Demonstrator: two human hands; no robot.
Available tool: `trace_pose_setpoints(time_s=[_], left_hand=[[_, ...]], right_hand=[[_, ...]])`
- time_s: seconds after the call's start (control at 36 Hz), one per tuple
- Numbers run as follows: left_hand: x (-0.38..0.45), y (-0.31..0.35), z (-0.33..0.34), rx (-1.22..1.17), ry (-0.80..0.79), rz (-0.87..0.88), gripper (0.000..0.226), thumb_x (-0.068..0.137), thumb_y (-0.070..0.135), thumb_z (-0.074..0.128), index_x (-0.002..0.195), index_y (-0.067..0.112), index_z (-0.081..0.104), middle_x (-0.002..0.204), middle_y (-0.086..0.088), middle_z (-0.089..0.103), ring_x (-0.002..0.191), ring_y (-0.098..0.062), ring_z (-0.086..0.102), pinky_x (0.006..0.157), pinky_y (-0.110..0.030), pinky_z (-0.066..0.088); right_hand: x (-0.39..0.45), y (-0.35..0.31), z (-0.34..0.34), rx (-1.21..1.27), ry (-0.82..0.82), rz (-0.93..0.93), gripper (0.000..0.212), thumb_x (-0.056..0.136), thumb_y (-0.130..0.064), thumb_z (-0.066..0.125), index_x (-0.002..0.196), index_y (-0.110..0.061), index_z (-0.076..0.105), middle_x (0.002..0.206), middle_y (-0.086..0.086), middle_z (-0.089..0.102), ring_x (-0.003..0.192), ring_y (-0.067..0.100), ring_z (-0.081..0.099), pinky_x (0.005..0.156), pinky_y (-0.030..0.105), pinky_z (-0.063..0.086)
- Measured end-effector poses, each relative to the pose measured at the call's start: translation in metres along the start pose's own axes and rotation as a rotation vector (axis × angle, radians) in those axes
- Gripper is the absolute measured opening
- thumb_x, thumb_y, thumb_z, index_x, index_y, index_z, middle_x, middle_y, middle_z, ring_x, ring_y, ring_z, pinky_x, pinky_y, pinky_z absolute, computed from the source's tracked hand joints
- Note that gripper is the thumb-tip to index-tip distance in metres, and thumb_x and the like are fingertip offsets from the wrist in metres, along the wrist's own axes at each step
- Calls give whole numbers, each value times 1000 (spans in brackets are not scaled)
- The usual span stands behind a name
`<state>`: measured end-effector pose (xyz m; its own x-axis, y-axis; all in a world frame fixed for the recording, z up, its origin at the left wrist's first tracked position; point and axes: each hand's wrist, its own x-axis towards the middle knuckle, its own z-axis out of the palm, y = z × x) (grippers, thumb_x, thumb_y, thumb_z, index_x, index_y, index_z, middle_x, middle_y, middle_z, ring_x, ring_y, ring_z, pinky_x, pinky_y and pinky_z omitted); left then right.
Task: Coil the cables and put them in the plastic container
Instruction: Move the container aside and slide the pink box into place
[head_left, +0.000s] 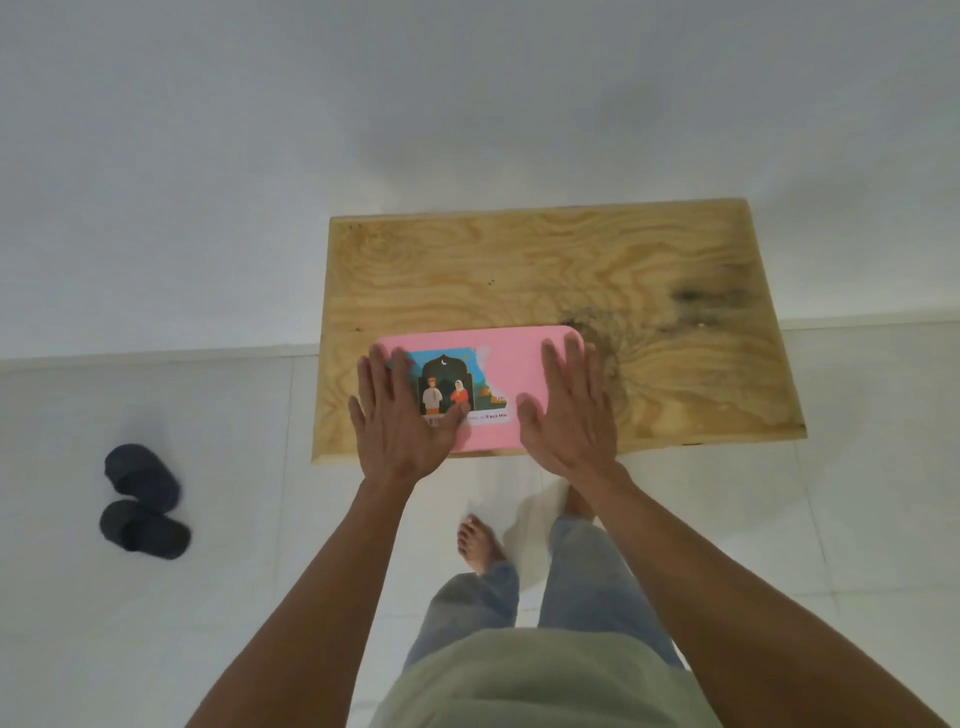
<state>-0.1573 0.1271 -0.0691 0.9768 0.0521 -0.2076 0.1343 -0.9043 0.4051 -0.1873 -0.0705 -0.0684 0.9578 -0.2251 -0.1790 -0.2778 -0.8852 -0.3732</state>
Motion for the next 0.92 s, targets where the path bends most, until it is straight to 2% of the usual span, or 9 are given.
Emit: trace_pose_setpoints(time_s=[0.08, 0.19, 0.28, 0.42, 0.5, 0.61, 0.69, 0.78, 0.92], left_hand=[[-1, -3, 3, 49, 42, 32, 107, 81, 76, 50, 159, 17, 8, 169, -9, 2, 155, -26, -1, 121, -56, 17], [-2, -8, 7, 104, 106, 64, 104, 82, 78, 42, 158, 15, 13, 167, -13, 12, 154, -29, 9, 115, -53, 30], [-2, -8, 11, 127, 126, 62, 100, 85, 76, 42, 159, 15, 13, 167, -12, 12, 155, -28, 9, 110, -51, 35], [0, -8, 15, 101, 168, 78, 98, 86, 72, 49, 158, 13, 18, 166, -14, 16, 154, -29, 11, 103, -51, 44], [0, -9, 15, 55, 187, 76, 99, 84, 74, 51, 155, 11, 24, 166, -12, 19, 154, -28, 13, 107, -47, 43], [0, -12, 16, -12, 212, 72, 97, 80, 76, 52, 151, 12, 32, 165, -11, 23, 153, -28, 18, 111, -44, 38], [-2, -12, 12, 4, 199, 70, 97, 78, 77, 51, 151, 16, 34, 164, -12, 24, 151, -31, 21, 107, -50, 40], [-8, -10, 7, -2, 157, -18, 95, 75, 82, 51, 150, 29, 31, 163, -12, 21, 147, -34, 26, 101, -54, 41], [-12, -5, 4, -176, 102, -104, 91, 73, 75, 65, 148, 35, 31, 162, -10, 18, 141, -35, 32, 105, -52, 41]], right_hand=[[-1, 2, 8, -22, 36, -21, 73, 93, -49, 37, 156, -21, 15, 165, 6, 5, 152, 31, 6, 117, 49, 24], [1, 7, 17, -63, 122, -81, 70, 95, -48, 39, 154, -14, 23, 164, 13, 13, 150, 35, 11, 121, 44, 19], [4, 11, 25, -41, 225, -146, 68, 95, -44, 45, 151, -7, 32, 160, 19, 22, 148, 40, 17, 121, 46, 20], [7, 15, 32, 3, 311, -177, 68, 95, -45, 47, 149, -6, 36, 159, 20, 25, 148, 40, 19, 121, 45, 21], [7, 16, 35, 42, 324, -165, 67, 94, -46, 49, 147, -6, 39, 159, 18, 26, 148, 38, 21, 122, 43, 19], [4, 15, 33, 74, 314, -123, 66, 93, -51, 51, 147, -13, 42, 159, 13, 28, 146, 35, 27, 122, 29, 10], [0, 10, 26, 84, 295, -66, 64, 92, -56, 52, 146, -22, 44, 160, 6, 28, 143, 31, 34, 117, 35, 25], [-9, 3, 19, 131, 219, 64, 65, 90, -64, 49, 147, -34, 39, 163, -6, 20, 140, 29, 36, 103, 42, 43], [-12, 0, 19, 269, 202, 83, 66, 90, -56, 57, 146, -24, 44, 163, -1, 21, 145, 20, 28, 118, 42, 28]])
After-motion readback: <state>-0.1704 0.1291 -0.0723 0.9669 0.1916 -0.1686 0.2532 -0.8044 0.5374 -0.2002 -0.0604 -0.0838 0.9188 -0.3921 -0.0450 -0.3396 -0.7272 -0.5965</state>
